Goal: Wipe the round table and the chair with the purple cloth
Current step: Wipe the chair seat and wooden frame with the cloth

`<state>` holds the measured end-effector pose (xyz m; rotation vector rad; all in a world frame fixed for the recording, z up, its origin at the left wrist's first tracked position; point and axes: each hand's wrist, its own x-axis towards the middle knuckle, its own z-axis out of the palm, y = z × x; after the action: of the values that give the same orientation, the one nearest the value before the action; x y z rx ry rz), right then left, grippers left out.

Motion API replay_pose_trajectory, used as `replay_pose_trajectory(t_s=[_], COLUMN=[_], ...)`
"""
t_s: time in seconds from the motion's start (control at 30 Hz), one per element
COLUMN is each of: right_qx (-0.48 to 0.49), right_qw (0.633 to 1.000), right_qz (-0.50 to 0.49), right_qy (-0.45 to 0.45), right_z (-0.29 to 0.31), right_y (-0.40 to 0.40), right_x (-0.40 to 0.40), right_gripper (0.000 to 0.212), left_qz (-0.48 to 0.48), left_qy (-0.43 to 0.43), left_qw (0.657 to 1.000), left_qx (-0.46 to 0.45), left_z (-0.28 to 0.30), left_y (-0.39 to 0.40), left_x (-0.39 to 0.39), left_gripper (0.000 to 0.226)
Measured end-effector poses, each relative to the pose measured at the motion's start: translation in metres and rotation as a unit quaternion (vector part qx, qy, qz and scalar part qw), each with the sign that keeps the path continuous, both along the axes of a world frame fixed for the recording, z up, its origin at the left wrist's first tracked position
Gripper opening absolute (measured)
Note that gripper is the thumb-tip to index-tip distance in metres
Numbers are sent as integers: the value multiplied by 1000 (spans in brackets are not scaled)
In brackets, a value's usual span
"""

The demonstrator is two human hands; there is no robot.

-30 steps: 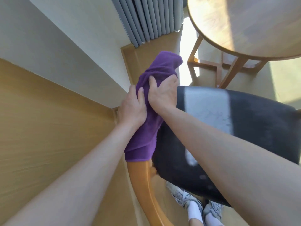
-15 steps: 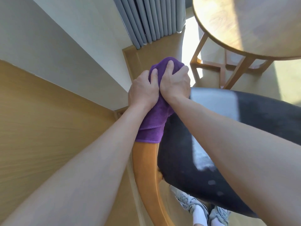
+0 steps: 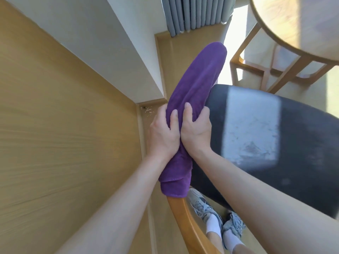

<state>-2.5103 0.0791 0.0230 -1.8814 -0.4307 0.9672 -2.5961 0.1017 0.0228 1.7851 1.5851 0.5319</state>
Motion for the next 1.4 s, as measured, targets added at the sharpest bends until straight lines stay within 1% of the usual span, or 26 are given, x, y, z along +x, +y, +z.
replay_pose_trajectory(t_s=[0.2,0.37,0.5,0.57,0.63,0.7,0.73,0.83,0.93,1.07,1.17,1.27,1.4], right_qx=[-16,-47,-67,-68,-65,-70,-77,-83,-82,-88,-90,-74,-39], right_qw=[996,983,971,968,970,975,977,983,986,988,989,992,996], right_qz=[85,173,228,235,220,196,186,144,106,71,50,17,-28], right_qy=[26,40,-14,-57,-81,-77,-75,-83,-94,-100,-106,-100,-76], right_z=[-3,-1,3,3,6,6,6,7,8,10,11,7,-3], right_y=[-53,-103,-130,-125,-106,-77,-62,-22,8,42,64,80,84], right_x=[-24,-34,-40,-39,-34,-27,-23,-10,6,30,51,64,64], right_gripper=[37,29,32,31,33,37,39,44,49,57,59,54,43], left_qz=[77,134,160,153,133,122,119,89,42,2,-28,-37,-22], left_qy=[-6,-35,-46,-36,0,41,57,91,122,139,142,142,121], left_qw=[997,990,986,987,991,992,991,991,991,990,990,988,991], left_qx=[2,-16,-32,-30,-10,-14,-24,-48,-36,-16,2,38,58], left_z=[-2,-5,-9,-8,-8,-7,-6,1,8,12,14,13,10], left_y=[-66,-126,-157,-155,-141,-117,-102,-54,-15,26,52,72,80], left_x=[-25,-36,-42,-43,-44,-40,-37,-23,-4,21,41,53,55], left_gripper=[48,47,42,50,54,58,56,35,32,37,38,38,43])
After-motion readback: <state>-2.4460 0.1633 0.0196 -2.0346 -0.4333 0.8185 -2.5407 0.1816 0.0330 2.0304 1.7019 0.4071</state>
